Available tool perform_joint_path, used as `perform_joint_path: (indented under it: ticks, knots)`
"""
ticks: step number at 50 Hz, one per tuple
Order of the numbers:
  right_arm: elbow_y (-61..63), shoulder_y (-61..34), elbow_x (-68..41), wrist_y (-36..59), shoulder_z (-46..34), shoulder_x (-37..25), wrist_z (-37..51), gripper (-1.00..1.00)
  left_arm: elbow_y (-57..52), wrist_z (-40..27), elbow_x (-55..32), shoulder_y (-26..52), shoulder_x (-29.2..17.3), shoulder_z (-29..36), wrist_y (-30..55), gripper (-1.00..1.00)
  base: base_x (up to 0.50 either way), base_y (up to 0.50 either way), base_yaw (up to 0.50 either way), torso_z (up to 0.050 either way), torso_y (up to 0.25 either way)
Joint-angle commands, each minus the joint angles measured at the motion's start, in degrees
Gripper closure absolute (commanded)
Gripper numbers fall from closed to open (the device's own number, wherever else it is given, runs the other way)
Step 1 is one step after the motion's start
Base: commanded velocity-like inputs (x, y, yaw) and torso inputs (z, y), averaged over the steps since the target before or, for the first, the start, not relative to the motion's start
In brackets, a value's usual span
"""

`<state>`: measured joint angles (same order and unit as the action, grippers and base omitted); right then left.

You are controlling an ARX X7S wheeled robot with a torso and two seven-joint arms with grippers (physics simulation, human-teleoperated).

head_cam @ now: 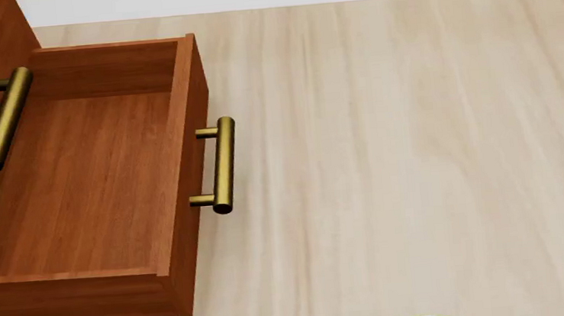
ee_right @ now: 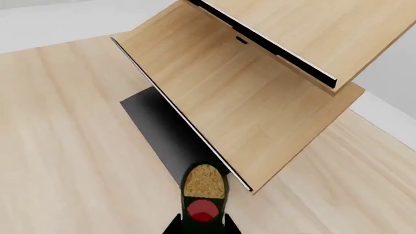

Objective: Put the wine bottle in the bottom drawer of the cabinet.

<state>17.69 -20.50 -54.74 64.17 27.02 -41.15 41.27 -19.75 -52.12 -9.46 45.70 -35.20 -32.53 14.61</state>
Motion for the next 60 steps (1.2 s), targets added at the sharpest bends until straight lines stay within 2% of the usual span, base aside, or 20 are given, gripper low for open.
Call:
perform_joint_path:
  ticks: [1,5,11,24,42,60]
  knots:
    - [1.42,-0.73,-0.26,1.49,0.52,-0.48,0.81,1.00,0.07,0.10,0.09,-0.03,0.08,-0.04,-0.06,-1.00,0.00,0.00,0.00,0.000,0.000]
    - [3.09,-2.27,-2.19,3.27,1.03,-0.97,1.88,1.00,0.12,0.19,0.04,-0.01,0.11,-0.04,-0.11,-1.00,0.00,0.00,0.00,0.000,0.000]
    - [5.78,-9.68,-7.38,8.10,0.03,-2.84,4.62,1.00,-0.05,0.26,0.15,-0.16,0.11,-0.01,0.06,-1.00,0.00,0.00,0.00,0.000,0.000]
    - [4.76,-30.30,-13.07,16.13,-12.10,-4.63,7.91,1.00,0.31,0.49,0.15,-0.02,0.13,-0.08,-0.35,-1.00,0.00,0.00,0.00,0.000,0.000]
    - [-3.21,-53.80,-13.04,19.18,-28.55,1.66,6.22,1.00,1.53,0.91,0.30,-0.26,0.51,-0.31,-2.01,-1.00,0.00,0.00,0.00,0.000,0.000]
    - [-12.90,-68.20,-15.23,20.38,-37.04,10.68,1.03,1.00,3.46,1.51,0.53,-0.54,0.93,-0.36,-4.35,-1.00,0.00,0.00,0.00,0.000,0.001]
